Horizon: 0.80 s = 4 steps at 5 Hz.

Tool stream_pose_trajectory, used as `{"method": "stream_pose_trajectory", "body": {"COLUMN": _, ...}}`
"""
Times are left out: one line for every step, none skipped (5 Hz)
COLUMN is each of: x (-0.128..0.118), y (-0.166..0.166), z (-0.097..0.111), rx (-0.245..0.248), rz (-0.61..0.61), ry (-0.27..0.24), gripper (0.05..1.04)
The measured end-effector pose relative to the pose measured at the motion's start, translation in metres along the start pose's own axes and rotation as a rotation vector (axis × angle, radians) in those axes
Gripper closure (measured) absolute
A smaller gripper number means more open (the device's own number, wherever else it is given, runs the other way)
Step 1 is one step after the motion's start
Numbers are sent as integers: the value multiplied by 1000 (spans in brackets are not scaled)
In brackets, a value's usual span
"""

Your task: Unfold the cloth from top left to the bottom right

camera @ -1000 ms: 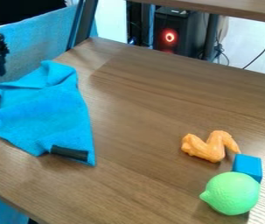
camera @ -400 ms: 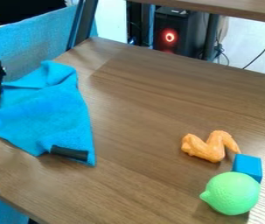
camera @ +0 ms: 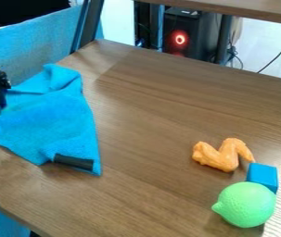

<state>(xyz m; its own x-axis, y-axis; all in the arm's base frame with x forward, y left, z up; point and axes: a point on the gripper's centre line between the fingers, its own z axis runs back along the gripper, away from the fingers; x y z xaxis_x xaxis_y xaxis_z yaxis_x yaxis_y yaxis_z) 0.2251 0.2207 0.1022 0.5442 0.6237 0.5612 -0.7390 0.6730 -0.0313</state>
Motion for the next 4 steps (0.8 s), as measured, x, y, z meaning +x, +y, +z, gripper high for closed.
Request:
{"method": "stream_pose_trajectory", "body": {"x": 0, "y": 0, "z": -11, "rx": 7, "rz": 12, "ry": 33, "gripper": 83}}
{"method": "stream_pose_trajectory", "body": {"x": 0, "y": -4, "z": -15, "rx": 12, "rz": 10, "ry": 47, "gripper": 109}}
{"method": "stream_pose_trajectory", "body": {"x": -1, "y": -2, "z": -17, "rx": 28, "rz": 8, "ry": 50, "gripper": 378}}
{"method": "stream_pose_trajectory", "body": {"x": -3, "y": -3, "z": -18, "rx": 27, "rz": -2, "ry": 58, "gripper": 684}}
